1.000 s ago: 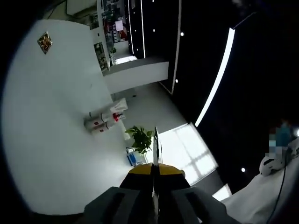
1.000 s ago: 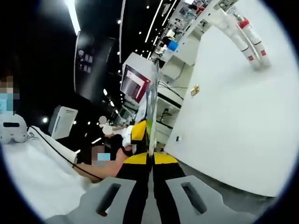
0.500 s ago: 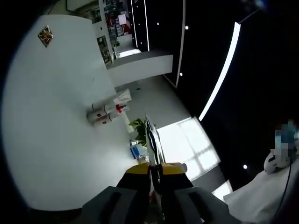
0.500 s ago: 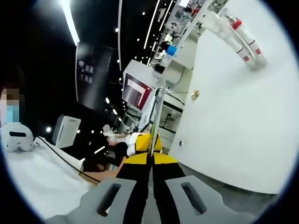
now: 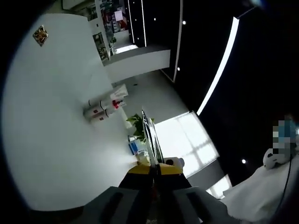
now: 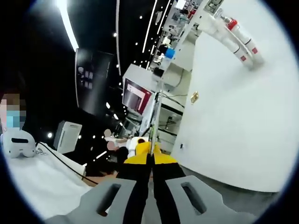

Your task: Arrange the skincare products in the storage area until every visible bottle or jar stands upright without overlapping.

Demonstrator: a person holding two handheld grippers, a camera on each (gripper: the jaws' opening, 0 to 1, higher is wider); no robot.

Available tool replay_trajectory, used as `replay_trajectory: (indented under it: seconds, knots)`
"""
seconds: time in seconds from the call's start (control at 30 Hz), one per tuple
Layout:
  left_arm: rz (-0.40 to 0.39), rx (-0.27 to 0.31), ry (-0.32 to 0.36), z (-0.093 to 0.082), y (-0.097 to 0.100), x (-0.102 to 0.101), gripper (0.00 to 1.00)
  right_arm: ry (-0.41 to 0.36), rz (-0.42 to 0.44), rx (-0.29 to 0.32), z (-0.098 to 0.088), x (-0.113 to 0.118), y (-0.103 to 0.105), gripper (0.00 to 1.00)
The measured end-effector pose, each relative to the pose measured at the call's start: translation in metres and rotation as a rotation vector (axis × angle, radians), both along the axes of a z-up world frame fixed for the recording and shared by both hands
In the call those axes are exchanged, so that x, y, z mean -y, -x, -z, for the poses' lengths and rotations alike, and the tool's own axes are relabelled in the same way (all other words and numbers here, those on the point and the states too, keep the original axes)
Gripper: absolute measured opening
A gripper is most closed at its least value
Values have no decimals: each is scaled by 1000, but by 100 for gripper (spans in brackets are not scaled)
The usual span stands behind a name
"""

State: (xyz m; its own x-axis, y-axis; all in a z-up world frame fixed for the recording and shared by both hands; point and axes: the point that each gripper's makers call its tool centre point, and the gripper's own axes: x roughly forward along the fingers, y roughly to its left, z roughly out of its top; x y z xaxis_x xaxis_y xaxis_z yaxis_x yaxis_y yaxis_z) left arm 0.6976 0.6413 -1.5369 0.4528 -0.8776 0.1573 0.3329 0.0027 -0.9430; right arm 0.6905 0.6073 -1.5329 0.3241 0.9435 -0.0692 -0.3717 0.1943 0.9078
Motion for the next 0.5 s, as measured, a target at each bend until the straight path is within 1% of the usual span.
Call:
replay_trajectory:
  seconds: [0.17,0.23,0.33,0.37,0.4,0.43,0.5]
  knots:
    - [8,7,23,-3,1,-2,2,23,4,31,2,-2,-1,4]
    - [14,14,26,-5,3,-2,2,11,0,24,1,-3,-2,4]
    - [48,38,17,-7,9,3,2,9,-1,24,1,-4,-2,6]
    - [66,31,8,-5,11,7,2,8,-2,22,1,-4,-1,6]
    - [72,30,3,-4,12,9,2,10,-3,19,1,-4,-1,5]
    - [72,26,1,-3,12,9,2,13,-8,25,1,-3,1,1]
    - [74,25,2,-4,12,9,2,12,-7,32,1,-2,1,0]
